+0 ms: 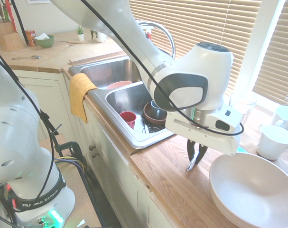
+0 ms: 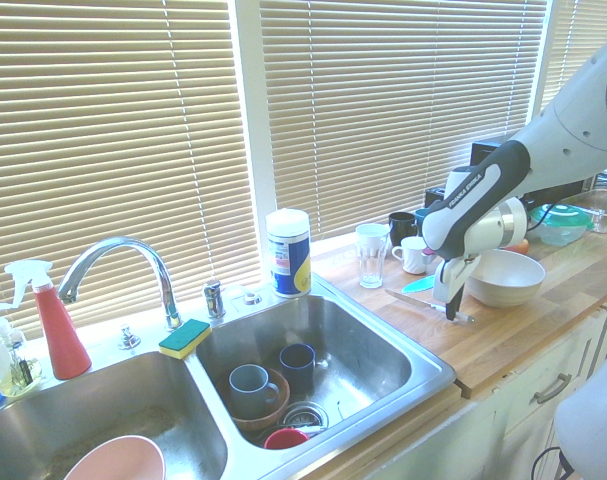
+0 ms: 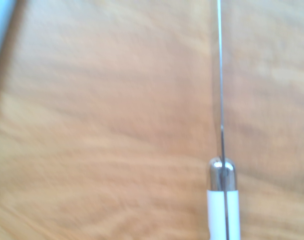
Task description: Put the knife into the sink
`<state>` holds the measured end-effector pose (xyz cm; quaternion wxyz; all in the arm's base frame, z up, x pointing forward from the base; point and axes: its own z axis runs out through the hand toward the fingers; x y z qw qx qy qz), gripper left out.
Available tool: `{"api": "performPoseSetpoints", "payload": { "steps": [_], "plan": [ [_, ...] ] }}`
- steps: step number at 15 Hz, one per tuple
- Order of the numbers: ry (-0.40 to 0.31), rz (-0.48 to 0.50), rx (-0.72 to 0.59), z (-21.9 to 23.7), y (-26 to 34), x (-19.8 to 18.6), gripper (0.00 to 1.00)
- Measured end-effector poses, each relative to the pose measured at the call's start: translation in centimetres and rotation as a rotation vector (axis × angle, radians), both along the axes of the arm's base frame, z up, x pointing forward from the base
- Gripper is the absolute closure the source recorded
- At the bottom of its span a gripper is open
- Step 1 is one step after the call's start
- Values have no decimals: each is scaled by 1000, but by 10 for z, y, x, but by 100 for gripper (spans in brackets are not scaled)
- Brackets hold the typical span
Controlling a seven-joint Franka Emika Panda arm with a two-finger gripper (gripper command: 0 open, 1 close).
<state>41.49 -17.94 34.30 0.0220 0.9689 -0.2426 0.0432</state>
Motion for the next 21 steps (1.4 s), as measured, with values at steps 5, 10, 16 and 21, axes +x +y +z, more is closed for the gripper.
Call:
{"api": "performPoseSetpoints", "payload": {
  "steps": [5, 10, 16, 21],
  "plan": [
    [-47, -151, -9, 57, 110, 26, 100],
    [-87, -380, 38, 19, 238, 49, 100],
    [-121, -412, 42, -46, 340, 66, 100],
    [-99, -434, 32, -108, 348, 102, 100]
  ]
}}
